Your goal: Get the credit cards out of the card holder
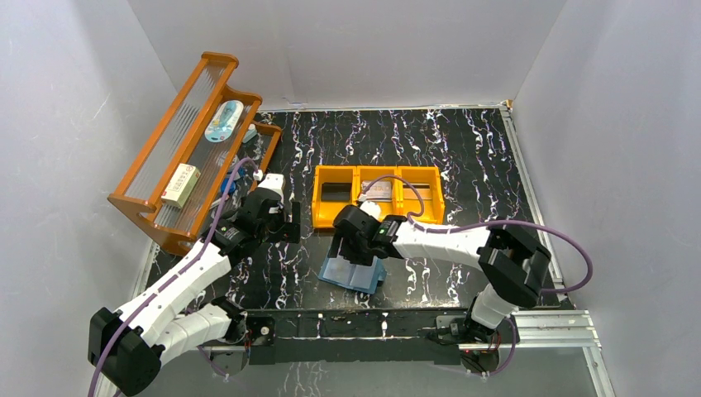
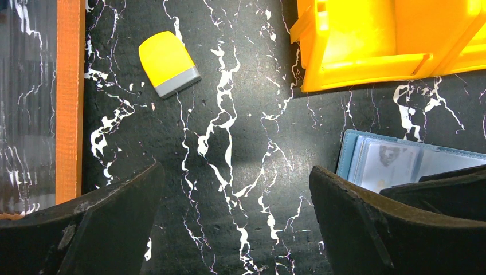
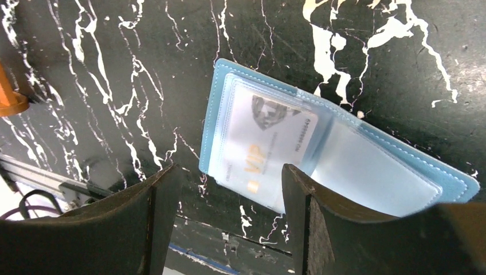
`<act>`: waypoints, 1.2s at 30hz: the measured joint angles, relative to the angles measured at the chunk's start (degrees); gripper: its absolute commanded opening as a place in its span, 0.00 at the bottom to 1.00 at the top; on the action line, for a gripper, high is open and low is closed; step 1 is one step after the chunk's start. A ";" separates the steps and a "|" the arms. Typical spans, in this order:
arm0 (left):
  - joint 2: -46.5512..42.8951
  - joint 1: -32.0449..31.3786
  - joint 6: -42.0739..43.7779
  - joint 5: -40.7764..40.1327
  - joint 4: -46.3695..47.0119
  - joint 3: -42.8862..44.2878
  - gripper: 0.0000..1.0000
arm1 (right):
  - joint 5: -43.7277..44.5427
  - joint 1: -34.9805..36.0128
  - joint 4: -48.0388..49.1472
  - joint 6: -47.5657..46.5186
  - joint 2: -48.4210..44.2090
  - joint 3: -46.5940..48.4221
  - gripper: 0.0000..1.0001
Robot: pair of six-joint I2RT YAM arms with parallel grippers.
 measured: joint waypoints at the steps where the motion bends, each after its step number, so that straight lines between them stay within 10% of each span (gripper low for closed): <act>1: -0.02 0.00 0.00 0.02 0.02 0.00 0.98 | 0.22 0.13 -0.37 -0.02 0.61 0.57 0.72; 36: -0.04 0.00 0.00 0.00 0.02 0.00 0.98 | 0.55 0.44 -4.13 -0.02 3.54 3.65 0.71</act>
